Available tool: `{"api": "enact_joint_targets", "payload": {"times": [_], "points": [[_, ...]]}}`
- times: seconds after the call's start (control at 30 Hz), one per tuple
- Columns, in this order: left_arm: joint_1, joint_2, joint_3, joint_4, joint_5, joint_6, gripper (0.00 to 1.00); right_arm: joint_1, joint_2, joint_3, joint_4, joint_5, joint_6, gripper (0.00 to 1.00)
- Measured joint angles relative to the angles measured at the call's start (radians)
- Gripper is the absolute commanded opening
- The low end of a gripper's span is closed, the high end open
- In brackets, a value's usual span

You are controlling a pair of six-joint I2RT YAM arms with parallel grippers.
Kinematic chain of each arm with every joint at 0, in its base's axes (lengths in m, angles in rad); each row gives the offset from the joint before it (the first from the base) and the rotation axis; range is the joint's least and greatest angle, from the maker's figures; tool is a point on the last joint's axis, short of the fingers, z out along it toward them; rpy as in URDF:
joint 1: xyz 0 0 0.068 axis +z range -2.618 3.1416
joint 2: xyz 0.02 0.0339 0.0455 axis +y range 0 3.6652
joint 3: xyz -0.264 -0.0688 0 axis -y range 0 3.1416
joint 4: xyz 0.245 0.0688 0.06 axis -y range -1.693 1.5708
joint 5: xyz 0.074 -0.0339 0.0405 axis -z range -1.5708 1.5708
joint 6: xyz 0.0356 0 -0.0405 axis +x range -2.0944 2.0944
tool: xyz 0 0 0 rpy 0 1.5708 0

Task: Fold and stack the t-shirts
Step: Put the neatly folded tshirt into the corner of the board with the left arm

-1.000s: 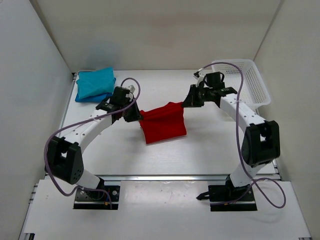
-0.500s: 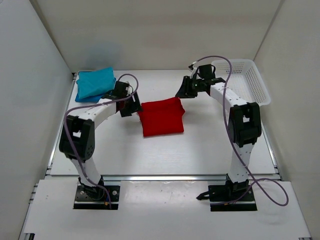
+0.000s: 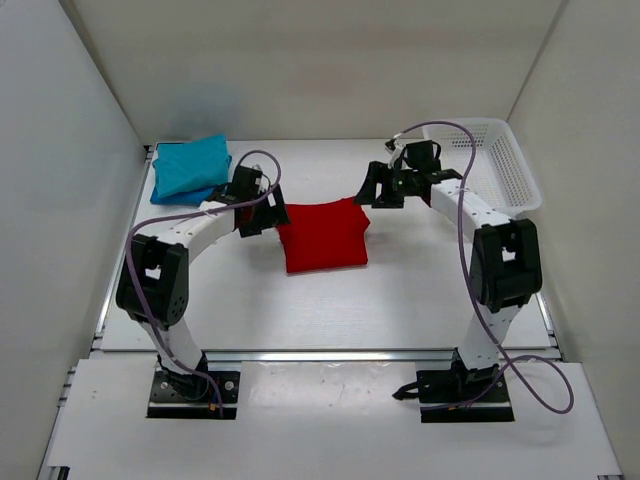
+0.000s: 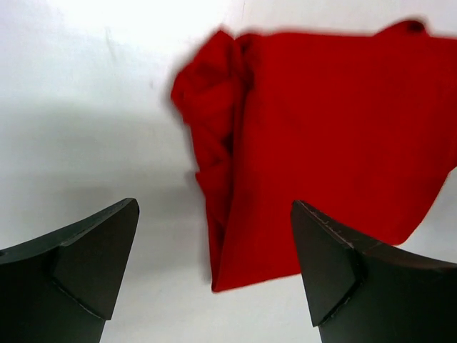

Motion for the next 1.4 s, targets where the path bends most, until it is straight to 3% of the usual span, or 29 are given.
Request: {"api": "enact_joint_targets", "payload": {"times": [0.2, 0.47, 0.57, 0.87, 1.07, 1.27, 1.4], "points": [[-0.022, -0.008, -0.105, 0.006, 0.004, -0.026, 0.98, 0.053, -0.073, -0.105, 0.026, 0.032, -0.020, 0.66], [-0.058, 0.057, -0.078, 0.068, -0.002, -0.042, 0.98, 0.079, 0.036, -0.108, 0.042, 0.054, -0.026, 0.65], [-0.067, 0.090, -0.063, 0.077, 0.000, -0.050, 0.92, 0.078, 0.087, -0.108, 0.043, 0.064, -0.023, 0.64], [-0.080, 0.182, 0.000, 0.100, 0.001, -0.055, 0.53, 0.080, 0.148, -0.096, 0.080, 0.034, -0.013, 0.60], [-0.078, 0.195, -0.010, 0.156, 0.046, -0.051, 0.01, 0.080, 0.148, -0.130, 0.142, -0.021, -0.005, 0.59], [-0.058, 0.197, -0.011, 0.192, 0.092, 0.008, 0.00, 0.070, 0.129, -0.155, 0.148, -0.041, -0.018, 0.60], [-0.031, 0.197, 0.072, 0.118, 0.108, 0.108, 0.00, 0.040, 0.020, -0.245, 0.150, -0.058, -0.015, 0.61]]}}
